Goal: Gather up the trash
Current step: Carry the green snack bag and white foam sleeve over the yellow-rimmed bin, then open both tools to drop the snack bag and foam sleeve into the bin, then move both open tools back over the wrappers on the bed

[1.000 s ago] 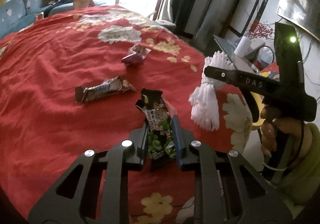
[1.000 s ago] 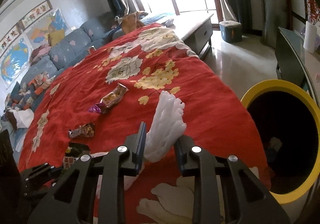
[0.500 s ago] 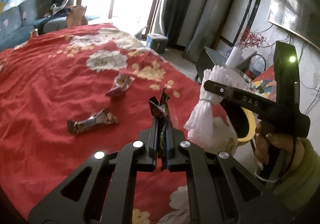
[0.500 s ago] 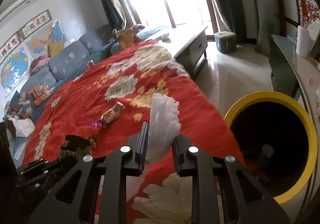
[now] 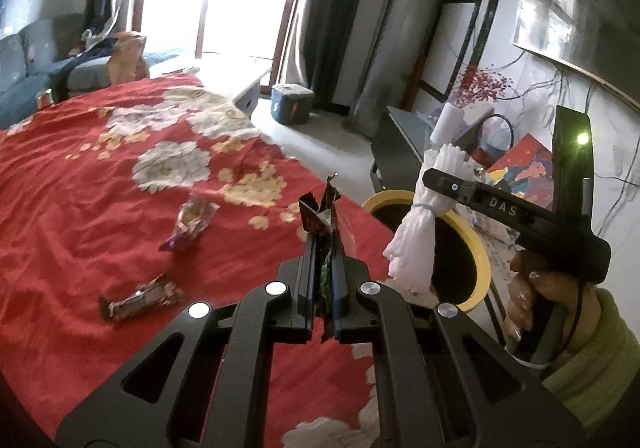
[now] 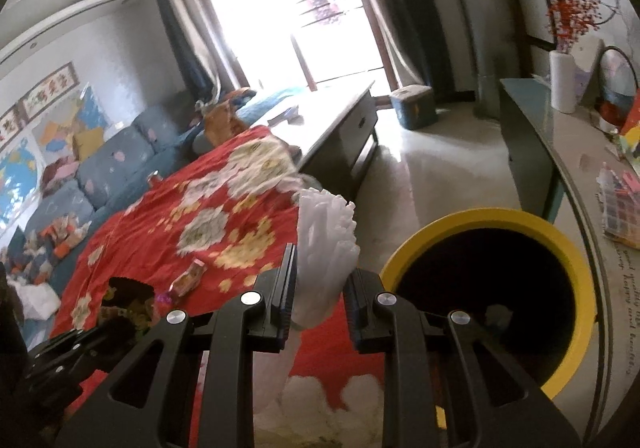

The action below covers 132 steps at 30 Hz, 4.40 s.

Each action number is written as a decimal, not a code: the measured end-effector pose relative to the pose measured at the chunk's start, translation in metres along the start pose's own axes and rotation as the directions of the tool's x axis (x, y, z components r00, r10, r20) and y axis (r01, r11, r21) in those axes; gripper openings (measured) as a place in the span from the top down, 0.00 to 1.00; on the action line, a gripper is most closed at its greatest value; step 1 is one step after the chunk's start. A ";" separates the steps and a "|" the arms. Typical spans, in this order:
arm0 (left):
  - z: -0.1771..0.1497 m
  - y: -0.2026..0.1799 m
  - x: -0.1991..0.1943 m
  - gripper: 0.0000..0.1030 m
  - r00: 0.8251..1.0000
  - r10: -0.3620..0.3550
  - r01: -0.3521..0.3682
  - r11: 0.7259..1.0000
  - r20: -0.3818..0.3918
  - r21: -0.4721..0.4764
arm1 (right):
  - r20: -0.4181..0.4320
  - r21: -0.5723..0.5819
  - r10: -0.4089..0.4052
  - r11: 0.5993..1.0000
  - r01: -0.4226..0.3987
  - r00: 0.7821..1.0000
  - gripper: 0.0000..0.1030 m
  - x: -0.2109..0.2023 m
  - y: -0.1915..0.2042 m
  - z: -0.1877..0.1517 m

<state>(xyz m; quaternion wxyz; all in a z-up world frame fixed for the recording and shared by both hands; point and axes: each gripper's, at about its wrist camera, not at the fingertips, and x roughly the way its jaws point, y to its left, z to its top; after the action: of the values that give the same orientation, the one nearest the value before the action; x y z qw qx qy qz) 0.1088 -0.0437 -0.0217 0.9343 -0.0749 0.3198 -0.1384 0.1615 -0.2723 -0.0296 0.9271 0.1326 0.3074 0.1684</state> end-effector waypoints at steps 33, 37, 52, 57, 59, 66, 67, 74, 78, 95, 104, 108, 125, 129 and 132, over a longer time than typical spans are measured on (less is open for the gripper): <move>0.019 -0.084 0.084 0.97 0.993 -0.108 0.111 0.991 -0.048 0.071 | 0.075 0.178 -0.255 0.955 0.239 0.964 0.80 -0.020 -0.126 0.004; 0.019 -0.093 0.098 0.97 0.991 -0.119 0.125 0.989 -0.066 0.081 | 0.059 0.189 -0.266 0.949 0.251 0.962 0.79 -0.016 -0.135 0.000; 0.013 -0.117 0.150 0.95 0.973 -0.167 0.186 0.976 -0.161 0.112 | 0.003 0.231 -0.279 0.935 0.270 0.960 0.75 -0.001 -0.165 -0.015; 0.012 -0.117 0.154 0.73 0.972 -0.167 0.188 0.975 -0.164 0.120 | 0.007 0.253 -0.279 0.930 0.268 0.960 0.62 -0.001 -0.171 -0.017; 0.013 -0.115 0.152 0.55 0.974 -0.165 0.185 0.976 -0.157 0.119 | 0.014 0.258 -0.285 0.927 0.272 0.958 0.59 -0.003 -0.172 -0.016; 0.015 -0.111 0.141 0.24 0.977 -0.171 0.185 0.977 -0.126 0.108 | 0.040 0.260 -0.286 0.928 0.266 0.957 0.45 -0.010 -0.168 -0.013; 0.015 -0.110 0.139 0.21 0.978 -0.168 0.181 0.978 -0.120 0.107 | 0.046 0.260 -0.286 0.929 0.265 0.957 0.44 -0.011 -0.166 -0.012; 0.019 -0.096 0.121 0.11 0.987 -0.139 0.145 0.986 -0.075 0.078 | 0.075 0.230 -0.273 0.940 0.250 0.959 0.36 -0.018 -0.148 -0.006; 0.022 -0.088 0.110 0.11 0.993 -0.105 0.108 0.992 -0.049 0.062 | 0.088 0.202 -0.251 0.952 0.230 0.964 0.35 -0.021 -0.131 -0.002; 0.024 -0.038 0.055 0.11 0.998 -0.008 0.007 1.000 0.056 0.007 | 0.136 0.049 -0.118 0.992 0.112 0.984 0.30 -0.027 -0.040 0.008; 0.022 0.004 0.024 0.11 0.994 0.066 -0.065 0.998 0.088 -0.024 | 0.112 -0.037 -0.044 0.998 0.048 0.993 0.30 -0.016 0.009 0.009; 0.020 0.024 0.010 0.11 0.990 0.105 -0.102 0.994 0.097 -0.034 | 0.095 -0.069 -0.018 0.997 0.024 0.995 0.30 -0.009 0.026 0.009; -0.010 0.111 -0.011 0.11 0.978 0.210 -0.210 0.976 -0.016 -0.048 | -0.086 -0.151 0.131 0.978 -0.143 0.988 0.30 0.058 0.107 0.007; -0.016 0.125 -0.010 0.11 0.978 0.201 -0.203 0.978 -0.051 -0.049 | -0.150 -0.164 0.151 0.971 -0.176 0.977 0.30 0.082 0.126 0.001; -0.021 0.133 -0.007 0.11 0.980 0.178 -0.183 0.982 -0.089 -0.043 | -0.197 -0.167 0.152 0.968 -0.185 0.969 0.30 0.100 0.138 -0.004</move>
<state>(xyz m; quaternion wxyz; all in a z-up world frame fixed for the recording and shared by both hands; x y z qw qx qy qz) 0.1181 0.0836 -0.0648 0.9265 -0.0633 0.3679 -0.0479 0.2026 -0.1070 -0.0370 0.8855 0.0561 0.3618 0.2860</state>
